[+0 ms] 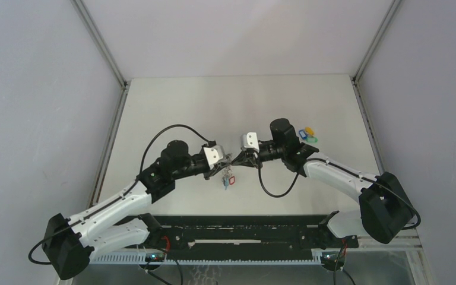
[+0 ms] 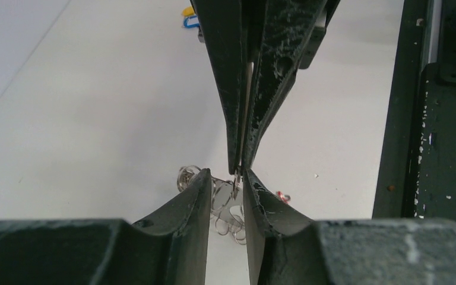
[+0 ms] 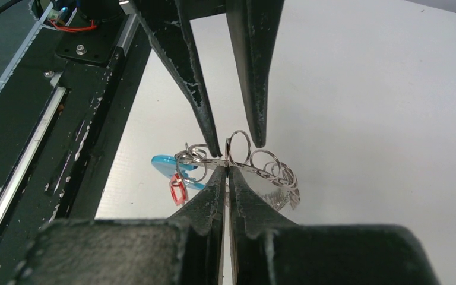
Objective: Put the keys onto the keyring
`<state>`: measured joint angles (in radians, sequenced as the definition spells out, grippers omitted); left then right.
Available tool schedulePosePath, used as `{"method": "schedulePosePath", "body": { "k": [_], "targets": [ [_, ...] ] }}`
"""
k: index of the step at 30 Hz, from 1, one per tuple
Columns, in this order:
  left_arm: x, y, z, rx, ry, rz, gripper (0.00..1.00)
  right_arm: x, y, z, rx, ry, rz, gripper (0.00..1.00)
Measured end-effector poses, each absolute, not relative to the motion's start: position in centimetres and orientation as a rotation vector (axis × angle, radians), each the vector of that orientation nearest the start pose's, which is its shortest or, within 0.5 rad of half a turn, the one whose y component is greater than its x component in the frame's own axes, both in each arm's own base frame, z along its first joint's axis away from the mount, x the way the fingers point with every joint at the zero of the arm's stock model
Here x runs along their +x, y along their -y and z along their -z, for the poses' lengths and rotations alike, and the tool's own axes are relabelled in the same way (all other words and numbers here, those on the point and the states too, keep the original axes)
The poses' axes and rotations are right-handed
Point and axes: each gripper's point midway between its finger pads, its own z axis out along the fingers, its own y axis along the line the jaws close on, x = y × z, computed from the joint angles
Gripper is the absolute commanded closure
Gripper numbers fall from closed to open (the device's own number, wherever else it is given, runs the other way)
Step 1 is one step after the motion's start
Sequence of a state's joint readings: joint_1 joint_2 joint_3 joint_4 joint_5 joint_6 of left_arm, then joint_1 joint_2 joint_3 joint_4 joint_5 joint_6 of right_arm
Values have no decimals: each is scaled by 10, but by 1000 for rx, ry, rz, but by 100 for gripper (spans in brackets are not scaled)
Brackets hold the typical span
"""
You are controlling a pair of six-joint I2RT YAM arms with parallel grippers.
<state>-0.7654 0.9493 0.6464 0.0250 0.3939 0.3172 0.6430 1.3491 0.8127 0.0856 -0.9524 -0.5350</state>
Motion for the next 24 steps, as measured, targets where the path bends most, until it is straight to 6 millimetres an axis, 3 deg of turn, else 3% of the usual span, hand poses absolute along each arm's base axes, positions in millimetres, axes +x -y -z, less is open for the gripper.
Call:
{"method": "schedulePosePath", "body": {
  "k": [10,18,24],
  "targets": [
    [209,258,-187,1106,-1469,653,64,215,-318,-182,-1523,-1222,-1020,100],
    [227,249,-199,979,-1460,610,61,213,-318,-182,-1526,-1216,-1030,100],
    [231,250,-196,968,-1475,611,59,212,-319,-182,-1528,-1211,-1036,100]
  ]
}}
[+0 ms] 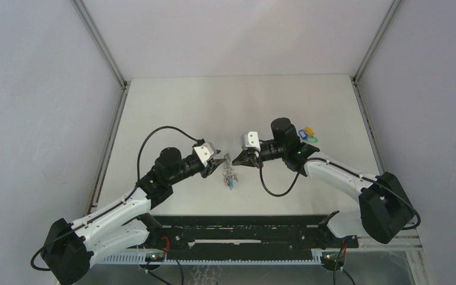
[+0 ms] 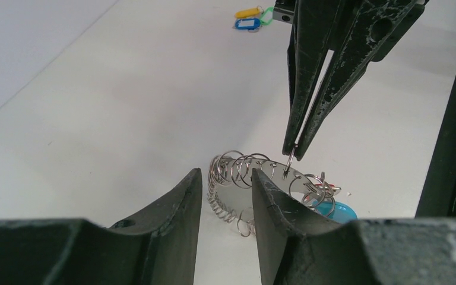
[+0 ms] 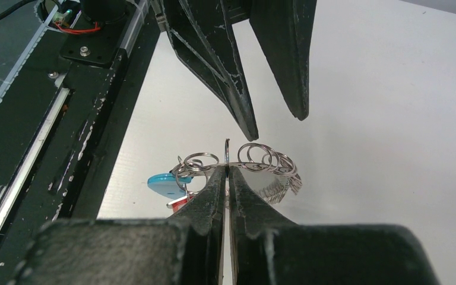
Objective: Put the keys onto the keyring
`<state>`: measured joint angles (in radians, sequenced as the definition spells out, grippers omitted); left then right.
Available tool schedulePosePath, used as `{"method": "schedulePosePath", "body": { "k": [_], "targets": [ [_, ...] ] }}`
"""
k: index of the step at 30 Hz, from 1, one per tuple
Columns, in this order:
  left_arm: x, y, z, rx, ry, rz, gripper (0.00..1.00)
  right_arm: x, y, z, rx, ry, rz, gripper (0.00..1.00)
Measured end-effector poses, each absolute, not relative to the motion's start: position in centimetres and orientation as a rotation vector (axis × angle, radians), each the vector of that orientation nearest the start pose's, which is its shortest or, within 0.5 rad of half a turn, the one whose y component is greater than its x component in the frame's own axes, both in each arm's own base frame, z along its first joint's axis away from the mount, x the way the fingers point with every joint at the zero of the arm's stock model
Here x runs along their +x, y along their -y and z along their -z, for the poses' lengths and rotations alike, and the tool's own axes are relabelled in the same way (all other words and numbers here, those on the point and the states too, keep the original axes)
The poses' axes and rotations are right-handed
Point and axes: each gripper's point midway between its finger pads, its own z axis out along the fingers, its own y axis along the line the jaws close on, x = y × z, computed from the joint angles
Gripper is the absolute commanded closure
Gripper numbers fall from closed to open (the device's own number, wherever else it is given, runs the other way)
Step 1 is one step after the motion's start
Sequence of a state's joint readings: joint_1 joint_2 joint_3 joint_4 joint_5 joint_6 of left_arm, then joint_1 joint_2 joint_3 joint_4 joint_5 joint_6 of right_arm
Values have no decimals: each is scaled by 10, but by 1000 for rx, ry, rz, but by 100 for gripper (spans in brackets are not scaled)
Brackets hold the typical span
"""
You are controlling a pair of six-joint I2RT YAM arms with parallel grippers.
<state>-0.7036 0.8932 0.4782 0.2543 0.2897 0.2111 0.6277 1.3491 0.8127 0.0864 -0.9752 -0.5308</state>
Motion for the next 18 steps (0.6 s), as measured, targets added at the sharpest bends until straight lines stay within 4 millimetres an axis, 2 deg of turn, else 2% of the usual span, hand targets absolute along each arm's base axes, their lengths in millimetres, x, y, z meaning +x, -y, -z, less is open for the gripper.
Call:
{"method": "schedulePosePath", "body": {
  "k": [4,11,18],
  "targets": [
    [233,250,-192,954,-1499,609,59,212,-319,-183,-1528,-1211,-1037,100],
    [229,240,-200,918,-1429,650,61,212,-318,-185,-1526,-1207,-1034,100],
    [216,252,-190,1006,-1423,742,61,212,-317,-187,-1524,-1202,-1031,100]
  ]
}}
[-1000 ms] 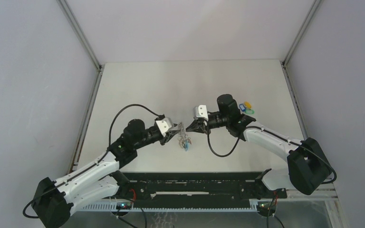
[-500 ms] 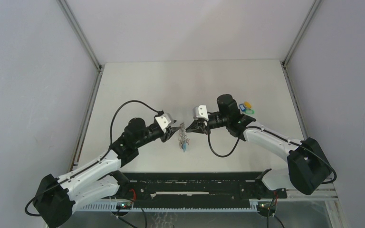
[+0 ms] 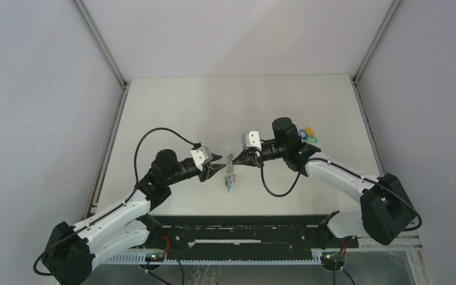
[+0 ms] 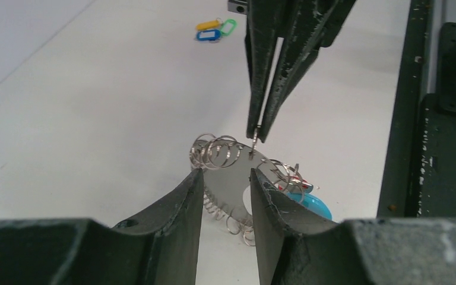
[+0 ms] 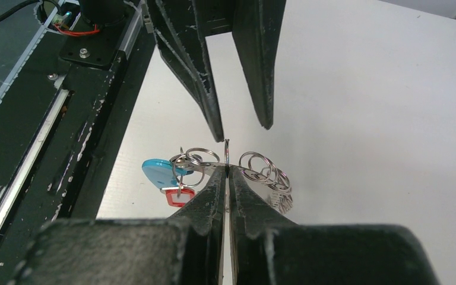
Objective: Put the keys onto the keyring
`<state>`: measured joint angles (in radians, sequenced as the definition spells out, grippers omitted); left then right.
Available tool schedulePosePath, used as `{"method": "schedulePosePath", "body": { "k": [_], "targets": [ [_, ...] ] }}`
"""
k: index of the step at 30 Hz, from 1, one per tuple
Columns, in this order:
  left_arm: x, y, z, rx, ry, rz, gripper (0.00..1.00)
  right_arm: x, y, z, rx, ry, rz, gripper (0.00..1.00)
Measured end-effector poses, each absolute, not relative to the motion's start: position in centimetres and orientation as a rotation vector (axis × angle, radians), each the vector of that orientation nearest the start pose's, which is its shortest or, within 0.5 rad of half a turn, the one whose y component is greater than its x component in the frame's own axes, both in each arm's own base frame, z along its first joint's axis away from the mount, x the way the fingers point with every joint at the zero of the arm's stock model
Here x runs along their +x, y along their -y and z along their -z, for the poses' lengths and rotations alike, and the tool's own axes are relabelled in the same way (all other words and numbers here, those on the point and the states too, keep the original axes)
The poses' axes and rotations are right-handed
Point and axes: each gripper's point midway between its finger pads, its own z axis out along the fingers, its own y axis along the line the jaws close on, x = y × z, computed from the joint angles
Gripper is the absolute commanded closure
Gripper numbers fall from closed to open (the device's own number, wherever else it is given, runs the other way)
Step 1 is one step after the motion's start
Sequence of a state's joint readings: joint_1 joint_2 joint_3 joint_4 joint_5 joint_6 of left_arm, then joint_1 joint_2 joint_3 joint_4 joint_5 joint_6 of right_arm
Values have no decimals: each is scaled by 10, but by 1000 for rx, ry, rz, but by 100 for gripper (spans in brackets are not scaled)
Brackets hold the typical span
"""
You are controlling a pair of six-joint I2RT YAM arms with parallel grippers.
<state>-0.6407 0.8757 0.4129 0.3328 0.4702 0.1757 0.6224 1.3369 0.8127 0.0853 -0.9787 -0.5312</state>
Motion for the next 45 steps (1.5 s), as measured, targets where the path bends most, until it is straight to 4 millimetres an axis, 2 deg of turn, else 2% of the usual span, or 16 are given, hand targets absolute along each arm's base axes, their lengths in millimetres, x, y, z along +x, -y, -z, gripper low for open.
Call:
{"method": "schedulePosePath", "body": {
  "k": [6,12,22,31,40,45],
  "targets": [
    [206,258,-185,1058,-1412,802,61,212,-317,-187,-1525,-1200,-1032,100],
    [200,262,-182,1089,-1409,839,67,211,-317,-187,-1528,-1194,-1037,100],
    [202,265,-184,1097,-1406,847,68,209,-317,-188,-1533,-1184,-1050,100],
    [202,269,-183,1110,-1407,865,79,208,-318,-188,-1535,-1180,-1055,100],
    [202,272,-192,1119,-1379,881,85,207,-318,-188,-1536,-1176,-1061,100],
    [202,274,-190,1126,-1387,888,85,207,-318,-188,-1537,-1176,-1061,100]
  ]
}}
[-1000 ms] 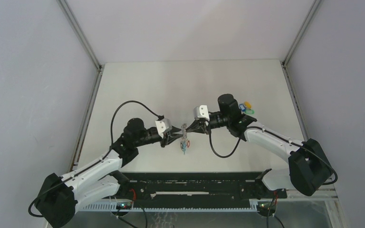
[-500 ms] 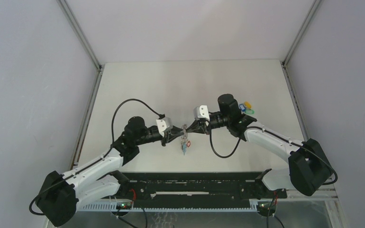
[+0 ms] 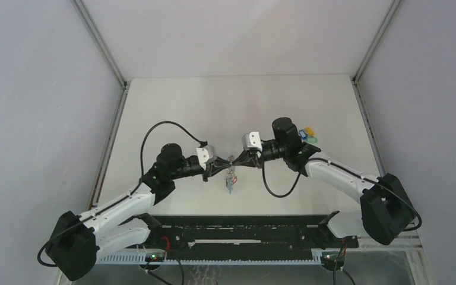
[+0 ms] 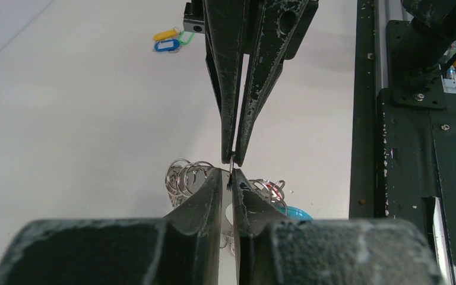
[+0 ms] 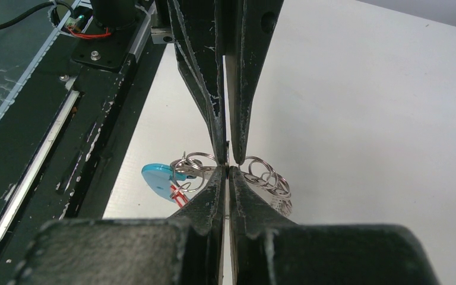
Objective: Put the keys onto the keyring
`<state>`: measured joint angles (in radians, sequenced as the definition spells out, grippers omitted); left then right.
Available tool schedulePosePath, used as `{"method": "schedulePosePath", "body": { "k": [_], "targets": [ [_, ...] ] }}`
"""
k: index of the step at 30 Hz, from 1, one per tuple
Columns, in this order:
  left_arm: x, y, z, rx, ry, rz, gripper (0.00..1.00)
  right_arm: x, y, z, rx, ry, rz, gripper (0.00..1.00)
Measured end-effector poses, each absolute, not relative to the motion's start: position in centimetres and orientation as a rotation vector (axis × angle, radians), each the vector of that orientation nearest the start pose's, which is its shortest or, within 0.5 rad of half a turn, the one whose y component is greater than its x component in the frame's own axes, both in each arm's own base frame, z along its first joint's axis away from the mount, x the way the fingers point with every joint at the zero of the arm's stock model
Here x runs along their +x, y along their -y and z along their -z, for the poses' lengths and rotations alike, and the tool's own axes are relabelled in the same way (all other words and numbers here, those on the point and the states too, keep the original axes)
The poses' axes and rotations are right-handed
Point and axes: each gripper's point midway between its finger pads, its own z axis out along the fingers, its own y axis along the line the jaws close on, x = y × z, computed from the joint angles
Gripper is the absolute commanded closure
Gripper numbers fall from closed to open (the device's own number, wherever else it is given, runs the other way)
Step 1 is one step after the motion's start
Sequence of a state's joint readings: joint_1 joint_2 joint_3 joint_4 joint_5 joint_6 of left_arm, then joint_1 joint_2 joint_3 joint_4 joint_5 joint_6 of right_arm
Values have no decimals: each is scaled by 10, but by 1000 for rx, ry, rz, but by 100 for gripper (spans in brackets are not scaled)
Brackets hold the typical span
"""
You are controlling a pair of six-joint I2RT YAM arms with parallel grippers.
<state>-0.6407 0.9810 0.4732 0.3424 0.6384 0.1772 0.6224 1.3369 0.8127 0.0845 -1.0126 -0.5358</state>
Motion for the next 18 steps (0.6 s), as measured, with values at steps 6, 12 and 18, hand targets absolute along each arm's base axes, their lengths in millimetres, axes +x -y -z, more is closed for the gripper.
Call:
{"method": "schedulePosePath", "body": {
  "k": [6,12,18],
  "targets": [
    [203,274,-184,1132,-1407,891,87,207,-318,-189,-1537,-1176,-1062,100],
    [202,274,-184,1134,-1407,892,100,207,-318,-188,-1536,-1176,-1061,100],
    [202,272,-184,1131,-1415,884,100,208,-317,-188,-1530,-1190,-1055,73]
  ]
}}
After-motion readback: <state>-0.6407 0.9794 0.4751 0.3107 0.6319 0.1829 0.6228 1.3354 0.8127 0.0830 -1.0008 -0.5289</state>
